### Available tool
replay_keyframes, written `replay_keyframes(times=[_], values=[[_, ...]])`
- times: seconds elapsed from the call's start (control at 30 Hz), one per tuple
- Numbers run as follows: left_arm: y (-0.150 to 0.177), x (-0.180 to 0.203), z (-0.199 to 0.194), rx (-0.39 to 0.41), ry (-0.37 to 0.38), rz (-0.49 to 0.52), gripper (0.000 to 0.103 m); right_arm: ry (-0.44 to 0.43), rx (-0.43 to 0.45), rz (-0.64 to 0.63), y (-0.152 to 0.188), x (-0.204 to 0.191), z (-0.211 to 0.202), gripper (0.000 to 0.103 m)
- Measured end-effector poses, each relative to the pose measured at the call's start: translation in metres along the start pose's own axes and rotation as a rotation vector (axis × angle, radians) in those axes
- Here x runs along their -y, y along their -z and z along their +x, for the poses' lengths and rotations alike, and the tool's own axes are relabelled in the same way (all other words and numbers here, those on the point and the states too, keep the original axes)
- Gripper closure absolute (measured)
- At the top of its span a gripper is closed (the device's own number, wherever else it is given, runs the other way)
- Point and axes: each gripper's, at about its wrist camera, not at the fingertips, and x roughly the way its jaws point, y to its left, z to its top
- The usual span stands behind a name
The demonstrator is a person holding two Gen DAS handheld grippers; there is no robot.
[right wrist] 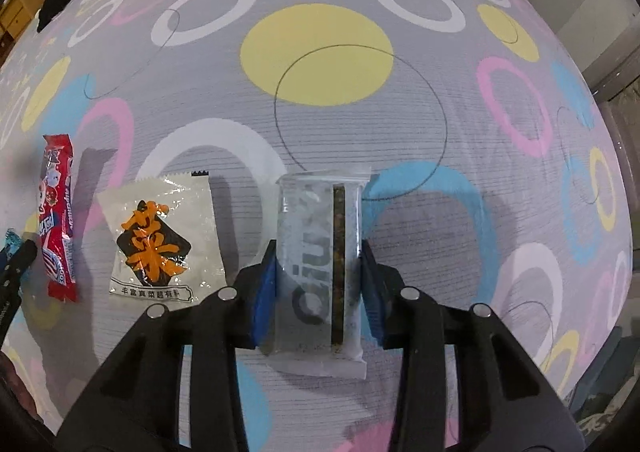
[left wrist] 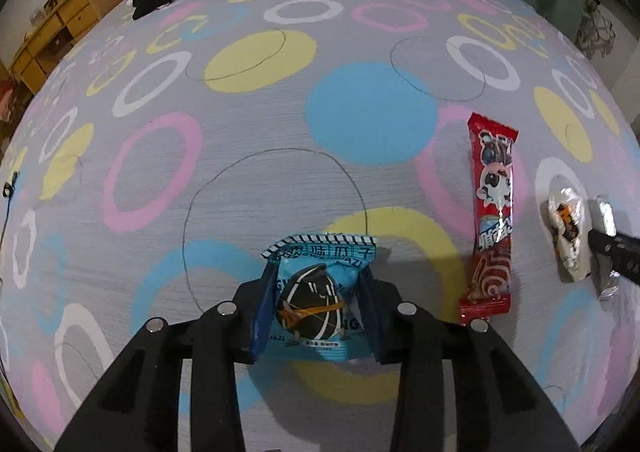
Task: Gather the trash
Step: 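Grasp the silver snack bar with the right tool while the left tool grasps the blue packet, then lift both held packets and carry them down over the trash bag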
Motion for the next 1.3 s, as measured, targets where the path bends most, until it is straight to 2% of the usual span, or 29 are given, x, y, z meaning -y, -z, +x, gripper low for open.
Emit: replay_keyframes(times=[0.2,0.57,0.87,1.1,1.3], values=[[-0.003,-0.01,-0.005,-0.006,0.062,-0.043,0.068,0.006,0.002,0.004,-0.006,-0.004,0.003,0.066],[0.001,-0.003,-0.022,0.031,0.06,-0.008,0.068,-0.014,0.013,0.002,0.003,-0.004,-0.013,0.066],[0.014,-0.002,-0.052,0.067,0.091,-0.004,0.068,-0.036,0.063,-0.029,0.024,-0.007,-0.052,0.066],[0.04,0.001,-0.078,0.077,0.084,0.019,0.068,-0.071,0.109,-0.032,0.043,0.006,-0.094,0.066],[0.064,0.006,-0.099,0.069,0.11,0.009,0.068,-0.082,0.156,-0.046,0.063,0.009,-0.129,0.066]])
